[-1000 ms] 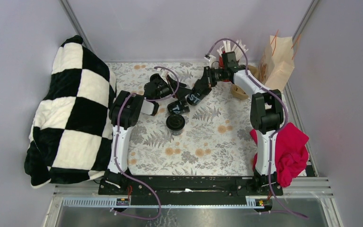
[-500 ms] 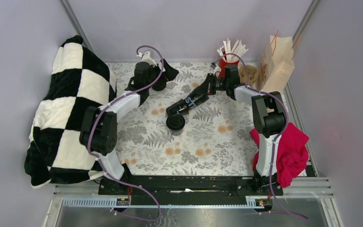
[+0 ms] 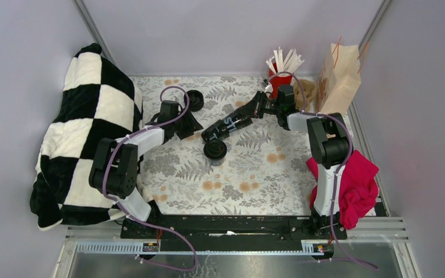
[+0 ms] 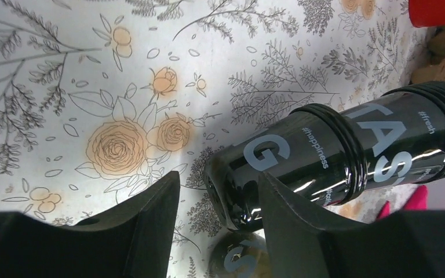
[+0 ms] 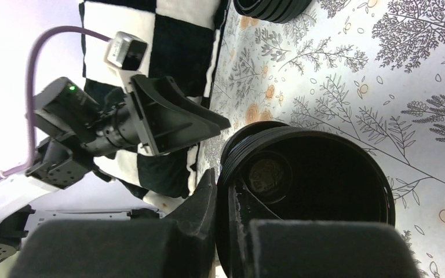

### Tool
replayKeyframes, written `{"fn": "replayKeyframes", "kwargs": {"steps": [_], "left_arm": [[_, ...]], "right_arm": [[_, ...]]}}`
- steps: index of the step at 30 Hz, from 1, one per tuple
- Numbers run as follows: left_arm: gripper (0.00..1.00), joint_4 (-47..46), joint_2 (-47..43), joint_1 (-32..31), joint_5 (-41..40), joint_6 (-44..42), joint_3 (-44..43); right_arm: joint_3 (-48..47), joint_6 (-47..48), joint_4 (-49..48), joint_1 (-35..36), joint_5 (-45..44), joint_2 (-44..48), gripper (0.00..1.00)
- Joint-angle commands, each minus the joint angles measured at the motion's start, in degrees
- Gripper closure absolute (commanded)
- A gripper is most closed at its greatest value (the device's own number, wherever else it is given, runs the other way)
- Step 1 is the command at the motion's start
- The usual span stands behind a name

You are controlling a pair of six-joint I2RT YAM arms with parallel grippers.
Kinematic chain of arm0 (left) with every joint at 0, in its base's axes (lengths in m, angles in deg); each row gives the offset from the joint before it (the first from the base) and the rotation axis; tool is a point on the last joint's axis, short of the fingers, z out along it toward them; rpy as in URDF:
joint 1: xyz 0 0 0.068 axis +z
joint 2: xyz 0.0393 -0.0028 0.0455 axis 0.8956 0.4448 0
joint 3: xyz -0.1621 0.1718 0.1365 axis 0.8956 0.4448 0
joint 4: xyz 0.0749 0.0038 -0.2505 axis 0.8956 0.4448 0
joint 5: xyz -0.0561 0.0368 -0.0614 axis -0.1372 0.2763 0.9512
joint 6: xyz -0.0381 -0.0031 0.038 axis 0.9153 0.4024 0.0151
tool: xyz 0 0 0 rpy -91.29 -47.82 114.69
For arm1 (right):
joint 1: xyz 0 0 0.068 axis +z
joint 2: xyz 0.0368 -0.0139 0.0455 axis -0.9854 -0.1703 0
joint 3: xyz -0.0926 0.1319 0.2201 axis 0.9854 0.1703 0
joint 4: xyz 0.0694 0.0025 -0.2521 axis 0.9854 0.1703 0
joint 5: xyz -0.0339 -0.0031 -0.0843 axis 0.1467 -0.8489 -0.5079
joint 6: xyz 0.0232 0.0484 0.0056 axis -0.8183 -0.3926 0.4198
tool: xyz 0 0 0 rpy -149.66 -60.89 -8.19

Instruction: Pack the takeout coffee

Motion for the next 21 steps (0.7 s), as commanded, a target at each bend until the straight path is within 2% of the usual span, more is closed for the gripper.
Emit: {"fn": "replayKeyframes", "kwargs": {"steps": [1, 7, 11, 14, 18, 21], "left_arm": [[0.43, -10.1, 2.0, 1.1, 9.6, 5.6, 3.0], [0.49, -21.0, 10.2, 0.9, 17.7, 12.9, 2.5], [0.52, -26.5, 12.6, -0.6, 18.7, 16.3, 1.1], [0.53, -28.9, 15.0, -2.1, 18.8, 18.4, -1.2], [0.54, -30.1, 18.4, -3.4, 18.0, 20.1, -5.5], [0.54, -30.8, 20.7, -3.8, 17.6, 21.6, -9.1]], "right_arm": [[-0.6, -2.8, -5.7, 0.3, 1.3, 1.0, 1.00], [-0.9, -4.2, -6.7, 1.6, 2.0, 0.1, 1.00], [-2.1, -0.1, -0.7, 2.9, 0.3, 1.6, 1.00], [-5.3, 9.4, 12.5, 3.5, -3.8, 5.0, 1.00], [-16.4, 31.9, 43.0, 7.2, -15.9, 7.0, 1.00], [-17.6, 34.0, 47.8, 8.0, -18.0, 8.1, 1.00]]}}
